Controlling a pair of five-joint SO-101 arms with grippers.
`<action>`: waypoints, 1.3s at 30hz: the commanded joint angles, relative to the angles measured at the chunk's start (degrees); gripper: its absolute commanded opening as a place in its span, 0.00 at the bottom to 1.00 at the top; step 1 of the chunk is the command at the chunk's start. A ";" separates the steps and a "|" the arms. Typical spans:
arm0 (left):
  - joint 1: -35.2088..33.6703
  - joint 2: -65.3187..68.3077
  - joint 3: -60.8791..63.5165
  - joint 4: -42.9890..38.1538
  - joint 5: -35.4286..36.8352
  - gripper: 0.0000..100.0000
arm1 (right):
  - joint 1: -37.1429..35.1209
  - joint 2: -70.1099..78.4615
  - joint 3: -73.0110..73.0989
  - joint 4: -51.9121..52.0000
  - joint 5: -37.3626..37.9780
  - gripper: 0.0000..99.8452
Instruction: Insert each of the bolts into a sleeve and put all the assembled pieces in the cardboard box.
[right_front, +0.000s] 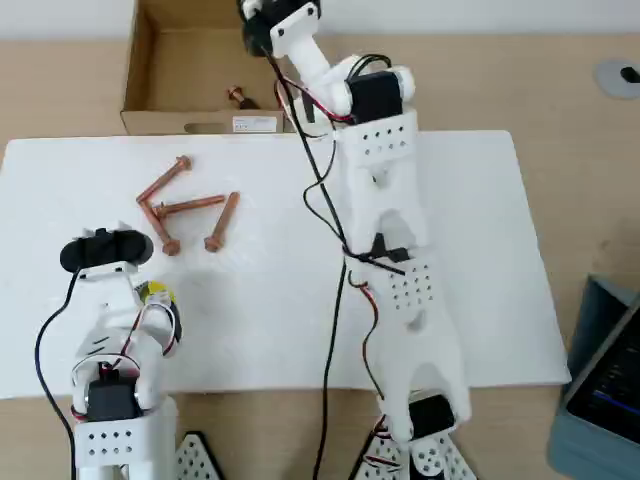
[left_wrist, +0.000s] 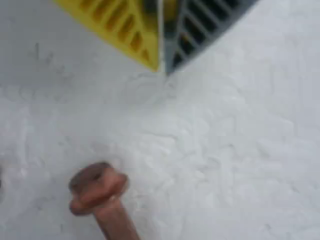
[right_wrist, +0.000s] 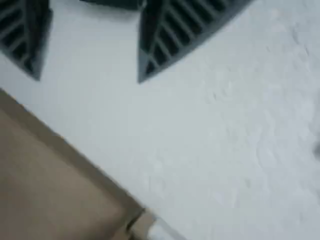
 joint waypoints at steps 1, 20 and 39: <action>-0.44 -0.57 -0.70 0.00 -0.18 0.00 | 1.27 -8.75 7.34 1.32 1.76 0.15; -0.44 -0.57 -0.70 0.00 -0.18 0.00 | 8.48 -31.78 53.93 -0.70 5.71 0.15; -0.44 -0.57 -0.70 0.00 -0.18 0.00 | 8.57 -31.78 76.26 -17.41 7.74 0.19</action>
